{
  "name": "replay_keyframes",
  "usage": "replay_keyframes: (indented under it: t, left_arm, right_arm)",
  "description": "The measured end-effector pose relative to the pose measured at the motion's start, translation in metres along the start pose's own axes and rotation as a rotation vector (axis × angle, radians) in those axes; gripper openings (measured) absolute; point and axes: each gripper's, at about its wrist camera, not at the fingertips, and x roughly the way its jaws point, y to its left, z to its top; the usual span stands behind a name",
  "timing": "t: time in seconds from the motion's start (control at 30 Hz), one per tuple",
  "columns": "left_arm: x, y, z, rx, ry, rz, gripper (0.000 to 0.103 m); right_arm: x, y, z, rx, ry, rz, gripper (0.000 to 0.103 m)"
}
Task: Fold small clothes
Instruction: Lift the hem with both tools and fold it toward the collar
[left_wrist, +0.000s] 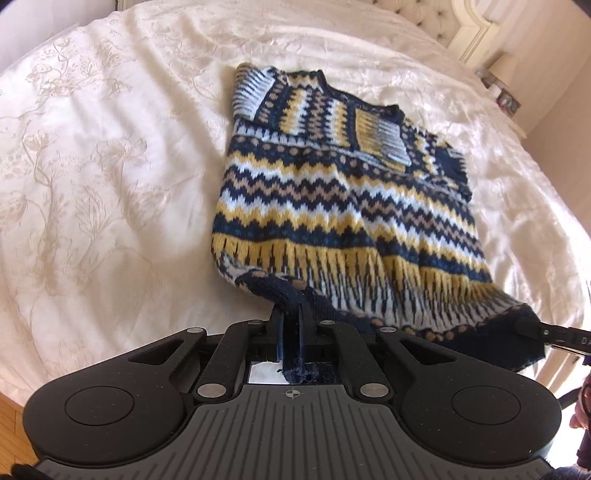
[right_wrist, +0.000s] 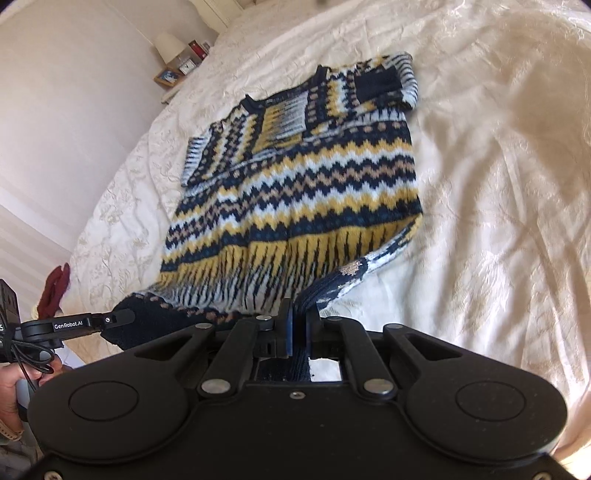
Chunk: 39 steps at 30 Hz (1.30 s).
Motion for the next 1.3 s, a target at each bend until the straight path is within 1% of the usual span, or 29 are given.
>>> replay_keyframes:
  t: [0.17,0.3,0.43,0.6,0.77,0.93,1.1,1.3]
  left_arm:
    - [-0.011,-0.007,0.049,-0.003,-0.082,-0.034,0.006]
    - [-0.011,-0.013,0.095,-0.002,-0.154,-0.049,0.006]
    - [0.001,-0.015,0.139,-0.013,-0.203,-0.059,0.007]
    - [0.029,-0.02,0.186,-0.012,-0.224,-0.055,0.006]
    - [0.067,-0.019,0.223,-0.017,-0.2,-0.044,0.006]
    - [0.111,-0.012,0.254,-0.014,-0.144,-0.027,0.006]
    - [0.149,-0.005,0.275,-0.018,-0.09,-0.01,0.007]
    - [0.192,0.009,0.292,-0.087,-0.013,0.002,0.007]
  right_arm:
    - [-0.007,0.008,0.048,0.009,-0.107,0.017,0.012]
    - [-0.001,0.01,0.088,0.028,-0.186,0.02,0.012]
    - [0.015,0.008,0.13,0.055,-0.239,0.02,0.012]
    - [0.045,0.007,0.177,0.065,-0.263,-0.011,0.012]
    - [0.086,-0.003,0.213,0.114,-0.259,-0.054,0.012]
    - [0.123,-0.015,0.237,0.174,-0.225,-0.096,0.012]
    - [0.162,-0.025,0.256,0.194,-0.17,-0.151,0.012]
    - [0.199,-0.035,0.272,0.211,-0.117,-0.198,0.012]
